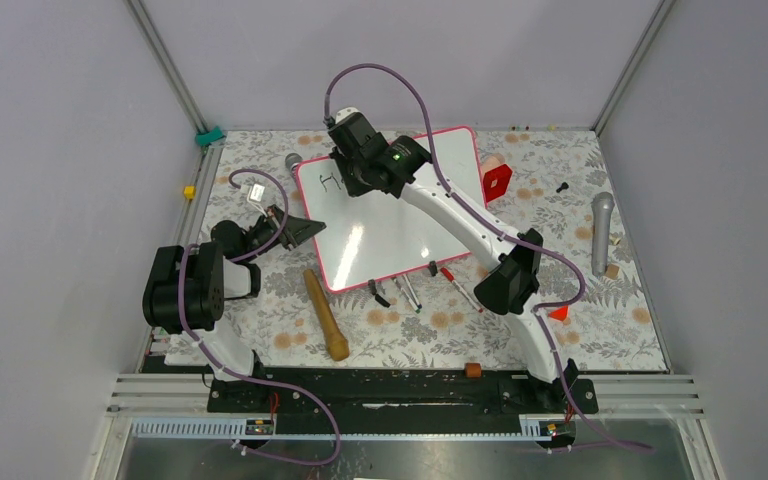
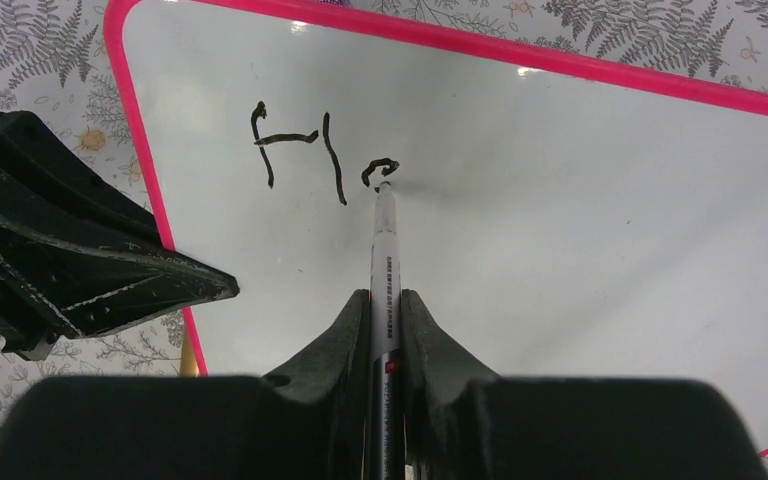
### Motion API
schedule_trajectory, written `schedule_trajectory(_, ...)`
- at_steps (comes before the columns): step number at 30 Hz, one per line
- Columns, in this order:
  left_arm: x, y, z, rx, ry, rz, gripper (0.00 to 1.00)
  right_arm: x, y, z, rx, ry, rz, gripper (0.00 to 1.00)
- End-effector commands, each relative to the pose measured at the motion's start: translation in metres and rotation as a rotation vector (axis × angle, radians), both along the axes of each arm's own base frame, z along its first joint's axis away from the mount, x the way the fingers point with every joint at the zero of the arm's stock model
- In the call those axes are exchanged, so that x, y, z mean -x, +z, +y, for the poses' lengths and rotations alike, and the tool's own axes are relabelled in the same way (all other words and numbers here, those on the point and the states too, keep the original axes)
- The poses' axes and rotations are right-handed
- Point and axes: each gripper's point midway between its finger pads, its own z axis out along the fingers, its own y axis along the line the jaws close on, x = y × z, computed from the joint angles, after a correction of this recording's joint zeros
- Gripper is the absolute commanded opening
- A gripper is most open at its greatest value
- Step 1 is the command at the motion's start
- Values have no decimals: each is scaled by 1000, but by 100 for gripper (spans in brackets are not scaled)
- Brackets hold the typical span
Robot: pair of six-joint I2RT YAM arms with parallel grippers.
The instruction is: Write a sentence on the whiteboard
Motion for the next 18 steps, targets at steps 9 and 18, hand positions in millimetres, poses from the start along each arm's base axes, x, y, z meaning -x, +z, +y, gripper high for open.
schedule_trajectory(9, -5, 12, 2, -27, -5, -97, 0, -10, 7, 1, 11, -27, -53, 0)
schedule_trajectory(18, -5, 12, 3, -28, -5, -98, 0, -9, 9, 2, 4, -22, -53, 0)
